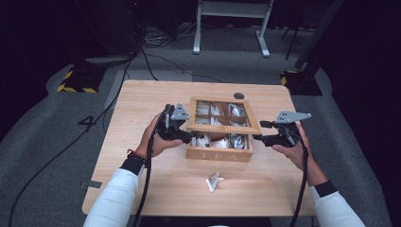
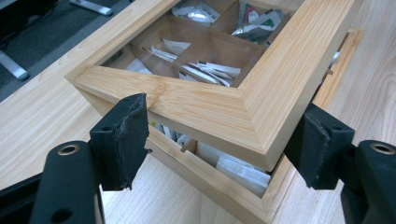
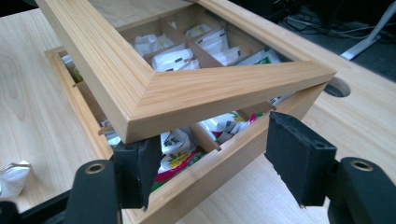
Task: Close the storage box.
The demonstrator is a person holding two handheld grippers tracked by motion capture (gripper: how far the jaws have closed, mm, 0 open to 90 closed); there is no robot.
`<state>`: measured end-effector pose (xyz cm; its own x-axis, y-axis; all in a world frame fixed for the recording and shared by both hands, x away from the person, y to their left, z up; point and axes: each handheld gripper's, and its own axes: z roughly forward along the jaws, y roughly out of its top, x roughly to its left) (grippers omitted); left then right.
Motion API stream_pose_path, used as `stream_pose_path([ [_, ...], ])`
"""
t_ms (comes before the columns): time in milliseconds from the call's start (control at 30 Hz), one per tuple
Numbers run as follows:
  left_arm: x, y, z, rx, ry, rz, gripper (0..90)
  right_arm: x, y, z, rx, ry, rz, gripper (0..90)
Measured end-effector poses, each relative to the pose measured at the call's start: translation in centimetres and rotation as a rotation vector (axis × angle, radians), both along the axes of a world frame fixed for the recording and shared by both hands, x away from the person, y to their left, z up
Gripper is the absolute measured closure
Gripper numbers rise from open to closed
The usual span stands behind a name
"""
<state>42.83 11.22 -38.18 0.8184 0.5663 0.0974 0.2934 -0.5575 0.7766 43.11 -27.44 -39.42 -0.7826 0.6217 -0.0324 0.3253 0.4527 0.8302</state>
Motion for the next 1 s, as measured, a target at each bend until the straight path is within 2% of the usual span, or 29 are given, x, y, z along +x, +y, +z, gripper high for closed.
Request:
stream_pose_path([
  [400,-0.4,-0.1,-1.0,0.039,-0.002,-0.004,26.0,-0.9,-0.2,-0.8,0.011,0.011,0.038,34.9],
  [700,-0.6,-0.1,-1.9,0.05,0.01,-0.009,24.7,-1.3,0.2,-1.3,0.01,0.019,0.06,34.4],
  [867,-0.7,0.0,-2.3,0.036,0.02,-0.01,24.4,-1.5,0.2,-1.6,0.018,0.026,0.061,33.8],
  [1000,-0.8,0.0,-2.5,0.053,0.02,-0.012,23.9,-1.6,0.3,-1.8,0.017,0.035,0.067,33.8],
])
